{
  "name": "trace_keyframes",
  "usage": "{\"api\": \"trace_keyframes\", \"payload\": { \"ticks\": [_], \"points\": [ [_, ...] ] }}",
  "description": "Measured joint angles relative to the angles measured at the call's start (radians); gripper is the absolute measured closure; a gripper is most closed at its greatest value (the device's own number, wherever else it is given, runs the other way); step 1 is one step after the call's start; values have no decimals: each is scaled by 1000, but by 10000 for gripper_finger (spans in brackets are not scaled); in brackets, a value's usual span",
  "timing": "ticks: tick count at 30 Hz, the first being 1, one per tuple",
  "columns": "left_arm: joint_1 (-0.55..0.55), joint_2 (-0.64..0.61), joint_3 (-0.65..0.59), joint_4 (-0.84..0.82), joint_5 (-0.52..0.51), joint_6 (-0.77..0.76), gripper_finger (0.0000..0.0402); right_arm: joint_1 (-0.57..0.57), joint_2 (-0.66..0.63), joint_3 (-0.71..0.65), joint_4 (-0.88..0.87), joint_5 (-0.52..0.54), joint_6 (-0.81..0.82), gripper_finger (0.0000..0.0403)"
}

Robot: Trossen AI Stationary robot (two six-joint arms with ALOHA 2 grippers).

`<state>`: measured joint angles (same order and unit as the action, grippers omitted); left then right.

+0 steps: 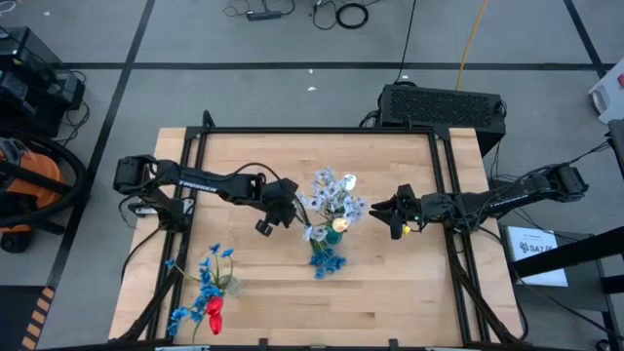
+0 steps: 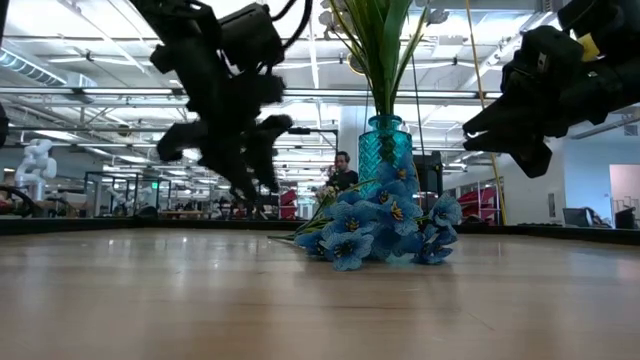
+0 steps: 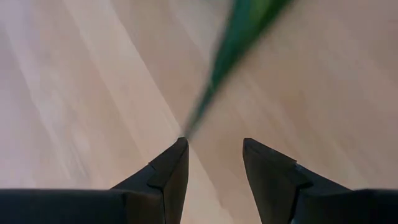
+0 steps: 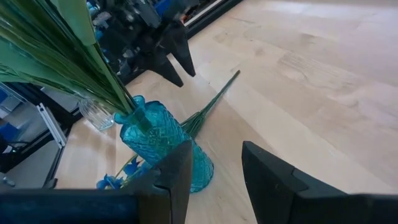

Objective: Sort flowers into vase by color
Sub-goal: Put the blue flowers into the transparent flower vase

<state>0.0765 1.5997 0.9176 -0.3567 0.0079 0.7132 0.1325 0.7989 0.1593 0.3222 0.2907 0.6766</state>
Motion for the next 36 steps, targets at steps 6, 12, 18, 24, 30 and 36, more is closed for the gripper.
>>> {"api": "trace_keyframes", "payload": {
  "ticks": [6, 12, 18, 24, 30, 36],
  "points": [
    [13, 42, -4, 118, 137, 39, 242, 0, 0, 0, -3, 0, 19, 271],
    [9, 154, -1, 169, 172, 187, 242, 0, 0, 0, -6, 4, 44, 271],
    [8, 179, 20, 227, 173, 185, 242, 0, 0, 0, -14, 6, 72, 271],
    [22, 195, 24, 241, 234, 216, 242, 0, 0, 0, -14, 5, 89, 271],
    [22, 270, 29, 278, 263, 216, 242, 0, 0, 0, -20, 26, 101, 271],
    [16, 288, 32, 201, 266, 206, 283, 0, 1, 0, -21, 30, 101, 271]
  ]
}}
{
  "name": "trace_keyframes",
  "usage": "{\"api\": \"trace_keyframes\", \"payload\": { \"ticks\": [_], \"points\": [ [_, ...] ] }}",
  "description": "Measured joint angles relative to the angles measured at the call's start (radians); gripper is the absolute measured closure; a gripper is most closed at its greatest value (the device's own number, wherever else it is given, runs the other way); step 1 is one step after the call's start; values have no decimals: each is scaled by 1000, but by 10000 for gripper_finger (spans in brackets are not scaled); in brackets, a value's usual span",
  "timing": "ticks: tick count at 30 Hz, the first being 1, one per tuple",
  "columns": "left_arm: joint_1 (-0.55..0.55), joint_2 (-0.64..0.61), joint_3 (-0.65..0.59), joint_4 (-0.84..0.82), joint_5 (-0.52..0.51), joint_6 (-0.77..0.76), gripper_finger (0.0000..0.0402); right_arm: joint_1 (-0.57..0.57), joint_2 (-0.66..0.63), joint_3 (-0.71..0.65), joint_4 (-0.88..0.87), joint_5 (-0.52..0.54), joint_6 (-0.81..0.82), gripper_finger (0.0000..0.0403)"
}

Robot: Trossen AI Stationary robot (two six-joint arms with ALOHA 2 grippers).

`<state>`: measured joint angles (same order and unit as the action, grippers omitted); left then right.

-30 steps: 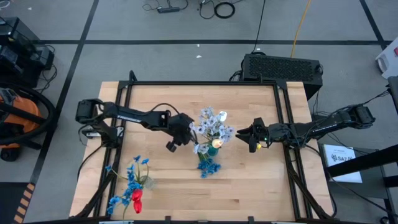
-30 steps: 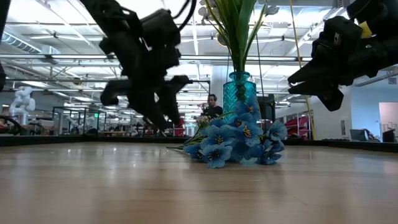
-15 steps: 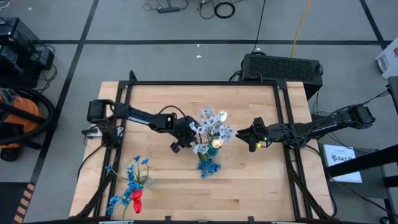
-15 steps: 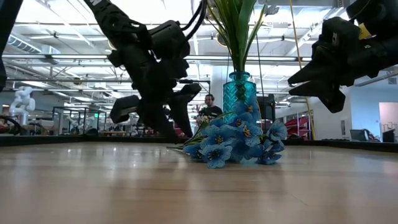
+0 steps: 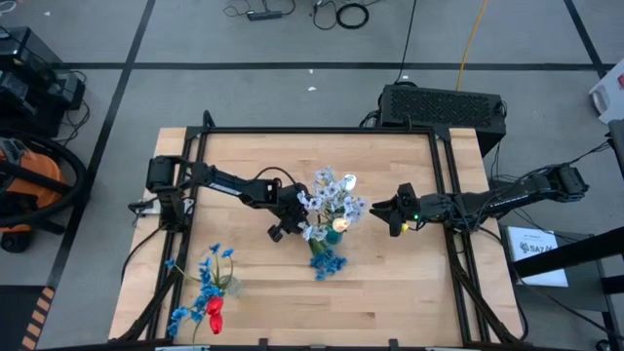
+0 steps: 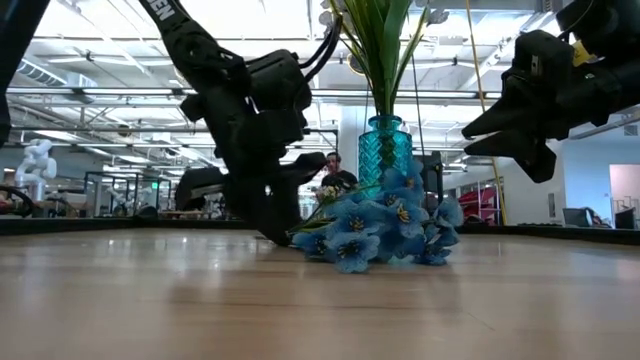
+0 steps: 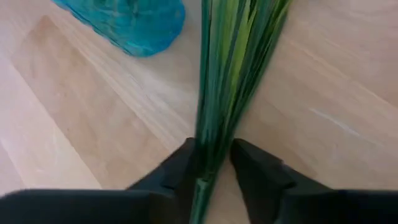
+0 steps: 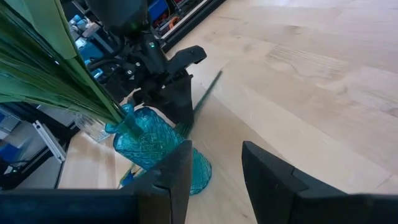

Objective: Sort flowers into vase by color
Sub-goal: Put the blue flowers into the transparent flower vase

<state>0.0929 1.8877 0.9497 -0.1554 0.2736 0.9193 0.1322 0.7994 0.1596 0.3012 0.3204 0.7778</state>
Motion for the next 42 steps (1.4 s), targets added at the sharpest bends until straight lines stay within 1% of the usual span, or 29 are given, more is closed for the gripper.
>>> {"api": "trace_keyframes", "payload": {
  "ticks": [2, 4, 5, 6, 10, 16, 18, 21, 24, 27, 30, 33, 35, 38, 42],
  "points": [
    [-1, -11, 0, -48, -6, -25, 321, 0, 0, 0, 0, 0, 0, 271],
    [6, -22, 1, -103, -8, -42, 366, 0, 0, 0, 0, 1, -3, 271],
    [12, -30, 1, -148, -6, -46, 380, 0, 0, 0, -1, 2, -4, 271],
    [16, -38, 1, -191, -5, -47, 386, 0, 0, 0, -1, 9, -5, 271],
    [28, -76, 1, -368, -16, -47, 387, 0, 0, 0, -8, 22, -8, 271],
    [67, -165, -14, -678, -127, -63, 389, 0, 0, 0, -26, 22, -15, 271],
    [93, -202, -37, -707, -153, -112, 390, 0, 0, 0, -28, 22, -15, 271],
    [140, -296, -109, -716, -154, -186, 390, 0, 0, 0, -37, 22, -16, 271],
    [173, -436, -204, -662, -98, -269, 391, 0, 0, 0, -39, 21, -26, 271],
    [185, -609, -288, -573, -21, -359, 391, 0, 0, 0, -43, 20, -30, 271],
    [182, -788, -339, -446, 68, -418, 391, 0, 0, 0, -48, 20, -30, 271],
    [184, -935, -368, -350, 124, -459, 391, 0, 0, 0, -49, 19, -30, 271],
    [196, -1014, -379, -289, 183, -487, 391, 0, 0, 0, -49, 19, -30, 271],
    [221, -1100, -399, -222, 312, -522, 392, 0, 0, 0, -46, 24, -17, 271],
    [244, -1186, -410, -216, 468, -526, 392, 0, 0, 0, -48, 48, 16, 271]
  ]
}}
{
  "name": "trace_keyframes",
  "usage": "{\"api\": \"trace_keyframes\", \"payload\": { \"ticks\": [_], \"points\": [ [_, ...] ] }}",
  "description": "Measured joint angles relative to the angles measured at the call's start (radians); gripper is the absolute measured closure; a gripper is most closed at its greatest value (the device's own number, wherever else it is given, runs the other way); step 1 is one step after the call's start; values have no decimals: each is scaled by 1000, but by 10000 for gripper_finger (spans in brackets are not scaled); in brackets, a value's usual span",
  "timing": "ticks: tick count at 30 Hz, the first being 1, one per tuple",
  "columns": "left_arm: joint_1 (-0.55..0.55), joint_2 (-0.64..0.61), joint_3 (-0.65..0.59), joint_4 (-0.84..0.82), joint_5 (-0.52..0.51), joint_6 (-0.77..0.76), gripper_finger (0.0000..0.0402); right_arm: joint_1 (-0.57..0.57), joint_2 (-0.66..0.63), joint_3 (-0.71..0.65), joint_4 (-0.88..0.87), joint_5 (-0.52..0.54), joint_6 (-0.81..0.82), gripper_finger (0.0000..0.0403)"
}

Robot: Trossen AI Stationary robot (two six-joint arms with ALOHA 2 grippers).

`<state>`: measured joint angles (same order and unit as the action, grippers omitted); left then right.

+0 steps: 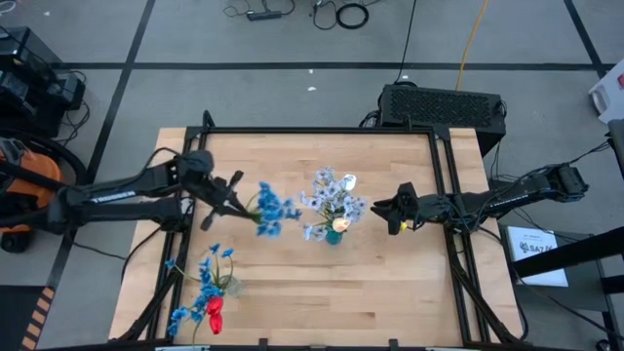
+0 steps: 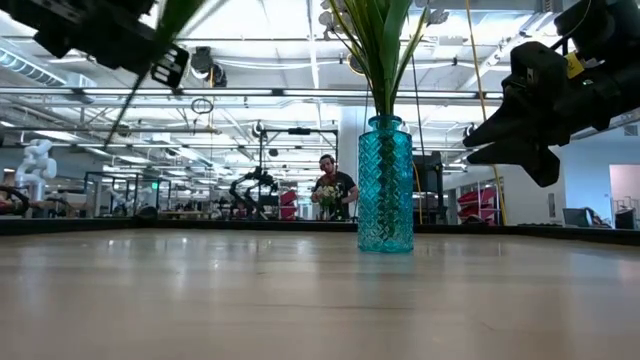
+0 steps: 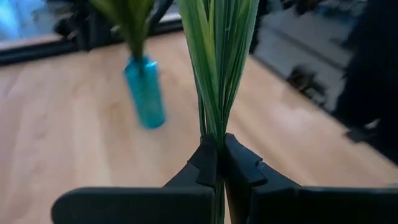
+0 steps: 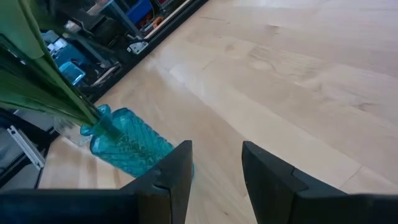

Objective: Sort flowers into vase by color
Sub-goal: Put the blue flowers into the transparent flower vase

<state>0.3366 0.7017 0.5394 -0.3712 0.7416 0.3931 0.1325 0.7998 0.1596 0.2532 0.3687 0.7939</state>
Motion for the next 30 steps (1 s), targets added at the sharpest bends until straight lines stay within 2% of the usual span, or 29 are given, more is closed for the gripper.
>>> {"api": "trace_keyframes", "payload": {
  "ticks": [2, 6, 10, 13, 19, 30],
  "points": [
    [5, -36, -19, 16, 55, -27, 392, 0, 0, 0, 0, 0, 4, 271],
    [-2, -108, -105, 191, 101, -178, 392, 0, 0, 0, 0, 0, 6, 271],
    [-36, -156, -206, 496, 74, -391, 392, 0, 0, 0, -3, 0, 6, 271],
    [-61, -176, -250, 618, 0, -460, 392, 0, 0, 0, -9, 0, 6, 271],
    [-106, -196, -274, 640, -145, -467, 392, 0, 0, 0, -25, -3, 0, 271],
    [-169, -207, -274, 629, -176, -467, 392, 0, 0, 0, -25, -7, 4, 271]
  ]
}}
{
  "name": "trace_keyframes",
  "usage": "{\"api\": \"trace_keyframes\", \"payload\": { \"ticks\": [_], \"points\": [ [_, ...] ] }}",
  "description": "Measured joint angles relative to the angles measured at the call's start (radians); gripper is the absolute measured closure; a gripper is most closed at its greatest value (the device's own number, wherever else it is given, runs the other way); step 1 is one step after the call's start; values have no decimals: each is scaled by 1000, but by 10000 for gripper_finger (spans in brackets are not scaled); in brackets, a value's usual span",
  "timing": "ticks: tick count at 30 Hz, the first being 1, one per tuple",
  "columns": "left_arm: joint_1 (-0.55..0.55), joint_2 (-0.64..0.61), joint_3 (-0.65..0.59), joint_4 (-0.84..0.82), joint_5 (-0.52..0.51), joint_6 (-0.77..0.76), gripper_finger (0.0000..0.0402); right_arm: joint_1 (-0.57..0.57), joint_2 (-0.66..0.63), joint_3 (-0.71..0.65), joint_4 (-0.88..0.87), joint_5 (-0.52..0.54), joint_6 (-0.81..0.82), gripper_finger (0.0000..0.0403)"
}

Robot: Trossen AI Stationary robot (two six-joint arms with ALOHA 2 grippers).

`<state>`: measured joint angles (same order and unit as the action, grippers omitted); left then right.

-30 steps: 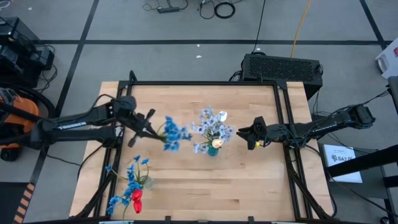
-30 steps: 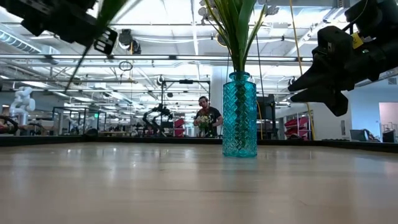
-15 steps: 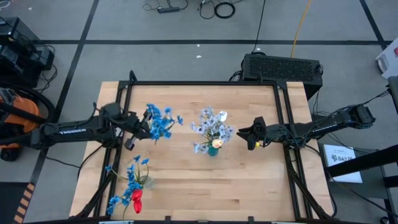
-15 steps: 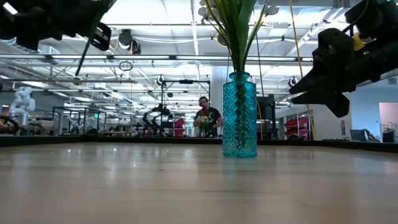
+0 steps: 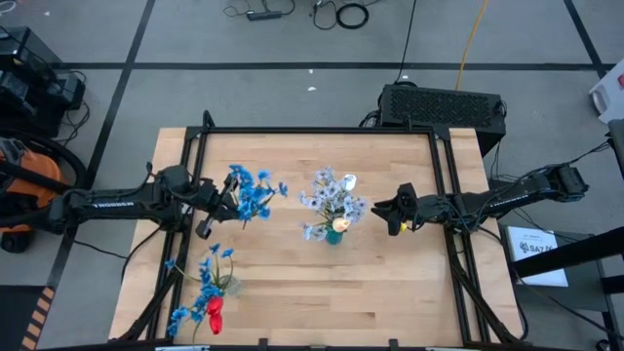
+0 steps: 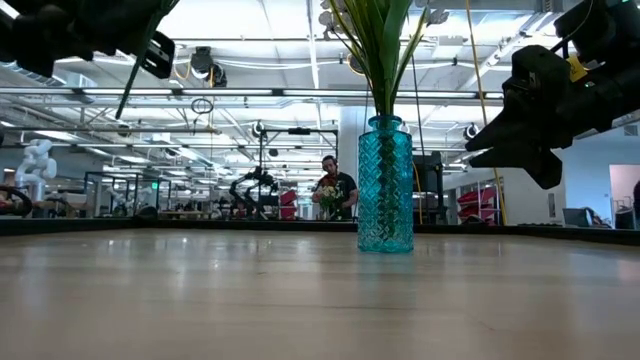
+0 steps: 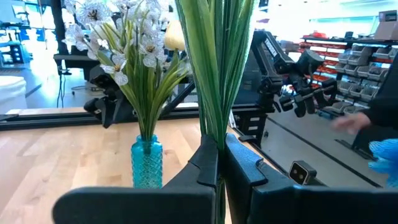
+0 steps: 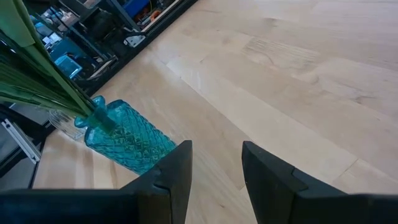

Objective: Sort flowers into vase by color
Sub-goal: Put the blue flowers into the transparent flower vase

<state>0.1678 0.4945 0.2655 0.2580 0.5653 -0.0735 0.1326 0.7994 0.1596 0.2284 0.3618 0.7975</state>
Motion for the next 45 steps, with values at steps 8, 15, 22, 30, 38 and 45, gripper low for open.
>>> {"api": "trace_keyframes", "payload": {
  "ticks": [8, 15, 22, 30, 38, 45],
  "points": [
    [-195, -61, 0, -77, -211, 10, 392, 0, 0, 0, 0, 0, 2, 271],
    [-403, -75, 1, -95, -343, 0, 392, 0, 0, 0, 1, 0, 2, 271],
    [-615, -86, -1, -62, -457, 37, 392, 0, 0, 0, 1, 0, 2, 271],
    [-782, -195, -95, -67, -481, 53, 392, 0, 0, 0, 1, 0, 2, 270],
    [-832, -319, -147, -48, -508, 53, 392, 0, 0, 0, 1, 0, 2, 271],
    [-832, -339, -147, -5, -512, 25, 392, 0, 0, 0, 1, 0, 2, 271]
  ]
}}
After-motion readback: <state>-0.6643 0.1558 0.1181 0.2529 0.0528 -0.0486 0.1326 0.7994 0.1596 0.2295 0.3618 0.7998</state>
